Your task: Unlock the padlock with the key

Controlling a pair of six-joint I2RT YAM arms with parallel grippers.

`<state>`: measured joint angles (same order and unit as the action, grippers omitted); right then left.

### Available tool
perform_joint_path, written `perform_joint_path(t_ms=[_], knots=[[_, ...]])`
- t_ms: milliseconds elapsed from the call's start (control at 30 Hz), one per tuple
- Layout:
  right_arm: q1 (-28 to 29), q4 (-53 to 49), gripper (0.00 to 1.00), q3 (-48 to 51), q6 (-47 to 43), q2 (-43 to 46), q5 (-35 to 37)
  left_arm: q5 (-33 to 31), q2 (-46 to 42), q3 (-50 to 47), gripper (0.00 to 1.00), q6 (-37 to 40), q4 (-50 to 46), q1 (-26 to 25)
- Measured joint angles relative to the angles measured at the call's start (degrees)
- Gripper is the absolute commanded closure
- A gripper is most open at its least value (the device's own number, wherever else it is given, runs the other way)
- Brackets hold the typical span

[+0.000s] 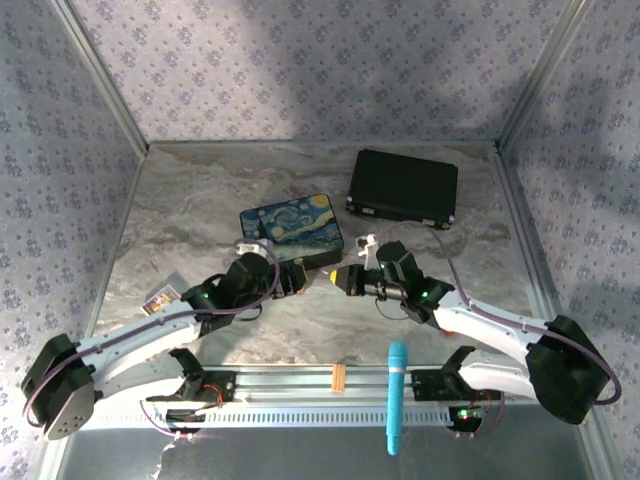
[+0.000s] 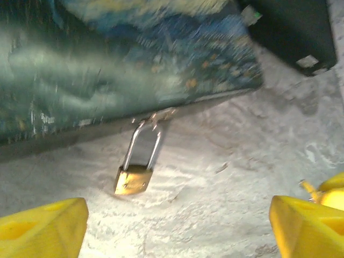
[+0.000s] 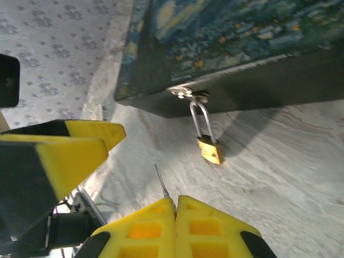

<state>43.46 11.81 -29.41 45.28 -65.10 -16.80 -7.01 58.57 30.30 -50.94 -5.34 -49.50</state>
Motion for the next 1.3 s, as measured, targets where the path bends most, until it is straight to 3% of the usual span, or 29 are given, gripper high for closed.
perform_joint_path(t_ms=[333,467,800,1300], knots=[[0.3,-0.7,1.00,0.0,-0.3,-4.8,1.2,-1.4,15.0,1.4,0.33,5.1,2.4,-0.1],[0.7,-0.2,1.00,0.0,-0.3,-4.9,1.5,-3.2,16.7,1.8,0.41,5.8,5.6,0.0],[0.8,0.6,1.00,1.8,-0.3,-4.9,2.1,-1.2,22.6,1.7,0.42,7.0,15.5,0.0],[0.8,2.8,1.00,3.0,-0.1,-7.1,2.1,-1.7,26.0,-3.6,0.62,6.4,23.3,-0.6]])
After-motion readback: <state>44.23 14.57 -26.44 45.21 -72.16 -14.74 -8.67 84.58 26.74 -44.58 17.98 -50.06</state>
